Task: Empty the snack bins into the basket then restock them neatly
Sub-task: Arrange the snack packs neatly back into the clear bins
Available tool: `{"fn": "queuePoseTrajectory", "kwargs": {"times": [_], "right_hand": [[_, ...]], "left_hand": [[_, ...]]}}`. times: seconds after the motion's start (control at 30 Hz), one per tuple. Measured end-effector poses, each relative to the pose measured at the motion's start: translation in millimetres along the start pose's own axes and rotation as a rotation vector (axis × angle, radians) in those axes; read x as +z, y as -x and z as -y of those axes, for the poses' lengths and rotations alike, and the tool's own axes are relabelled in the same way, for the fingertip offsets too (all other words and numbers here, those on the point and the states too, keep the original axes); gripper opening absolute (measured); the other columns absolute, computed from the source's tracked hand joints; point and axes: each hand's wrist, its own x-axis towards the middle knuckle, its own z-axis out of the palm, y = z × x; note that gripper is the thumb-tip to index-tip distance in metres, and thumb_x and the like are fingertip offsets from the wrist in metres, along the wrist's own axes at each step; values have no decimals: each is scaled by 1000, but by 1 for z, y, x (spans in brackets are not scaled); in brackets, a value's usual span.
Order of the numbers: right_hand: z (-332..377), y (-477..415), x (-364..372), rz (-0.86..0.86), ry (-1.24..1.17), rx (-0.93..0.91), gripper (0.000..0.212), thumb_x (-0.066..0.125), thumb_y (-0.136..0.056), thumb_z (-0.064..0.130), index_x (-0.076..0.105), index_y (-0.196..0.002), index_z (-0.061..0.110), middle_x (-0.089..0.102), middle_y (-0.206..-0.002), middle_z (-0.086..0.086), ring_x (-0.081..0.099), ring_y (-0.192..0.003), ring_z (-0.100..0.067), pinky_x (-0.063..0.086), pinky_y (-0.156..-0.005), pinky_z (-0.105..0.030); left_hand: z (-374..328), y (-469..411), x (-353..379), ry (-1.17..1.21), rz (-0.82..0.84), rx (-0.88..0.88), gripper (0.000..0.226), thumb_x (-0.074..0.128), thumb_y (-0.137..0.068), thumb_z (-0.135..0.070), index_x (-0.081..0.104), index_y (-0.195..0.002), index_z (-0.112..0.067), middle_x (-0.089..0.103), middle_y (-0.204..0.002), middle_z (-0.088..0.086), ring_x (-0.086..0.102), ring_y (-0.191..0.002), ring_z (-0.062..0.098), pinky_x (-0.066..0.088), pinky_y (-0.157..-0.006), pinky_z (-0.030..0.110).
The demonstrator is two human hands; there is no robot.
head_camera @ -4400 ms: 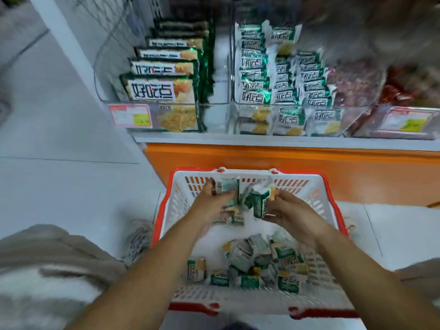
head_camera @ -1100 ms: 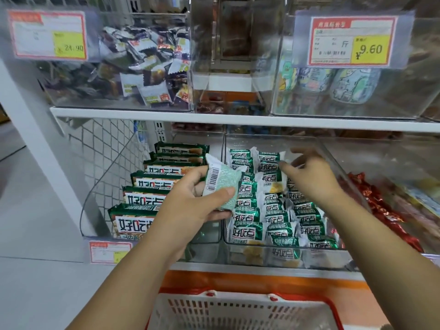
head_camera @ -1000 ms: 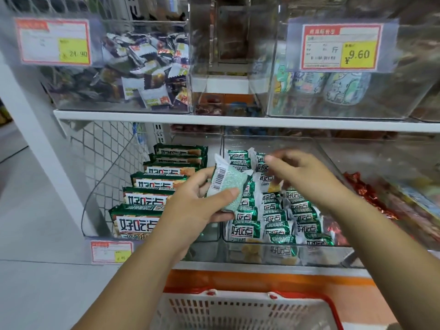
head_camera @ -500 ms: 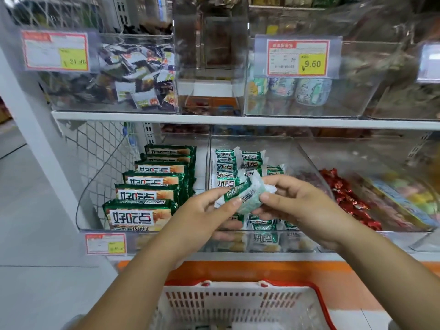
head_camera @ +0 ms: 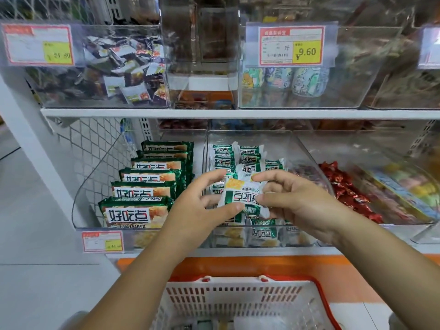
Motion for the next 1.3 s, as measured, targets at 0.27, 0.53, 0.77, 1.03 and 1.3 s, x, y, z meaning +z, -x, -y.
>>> {"fn": "queuePoseTrajectory", "kwargs": {"times": [0.27, 0.53, 0.77, 1.03, 1.3], "right_hand": [[-1, -5, 6, 7, 37, -39, 57, 71, -78, 2, 54, -127, 26, 61, -94, -6, 60, -73, -18, 50, -78, -34], [0, -17, 11, 3, 195, -35, 32, 69, -82, 5, 64, -112, 17, 72, -99, -12, 67, -92, -33, 56, -84, -39], [-3, -20, 12, 19, 398, -108, 33, 73, -81, 19, 62, -112, 11, 50, -80, -9, 54, -70, -17, 49, -67, -21], [5, -38, -17, -334, 412, -148, 32, 72, -84, 21, 62, -113, 25, 70, -101, -5, 70, -80, -24, 56, -71, -32], [-20, -86, -58, -414, 932, -125, 43, 77, -81, 20, 53, -117, 25, 62, -85, -8, 55, -64, -18, 42, -55, -28]], "left_hand": [[3, -7, 1, 211, -32, -102, 43, 71, -87, -17, 56, -125, -30, 68, -90, -5, 64, -64, 7, 61, -79, 37], [1, -11, -7, 0, -35, -98, 49, 74, -81, -43, 50, -123, -40, 71, -95, -12, 70, -90, 7, 55, -89, 38], [0, -10, -4, -16, -63, -34, 20, 70, -88, -28, 67, -104, -39, 69, -94, 4, 70, -88, 20, 57, -87, 47], [9, -16, -10, -319, -294, 124, 38, 68, -87, -38, 55, -122, -43, 56, -119, -23, 55, -107, -7, 50, -83, 17], [29, -21, -13, -537, -144, 27, 63, 54, -96, -39, 24, -152, -36, 36, -149, -19, 48, -94, -16, 42, -92, 20]]}}
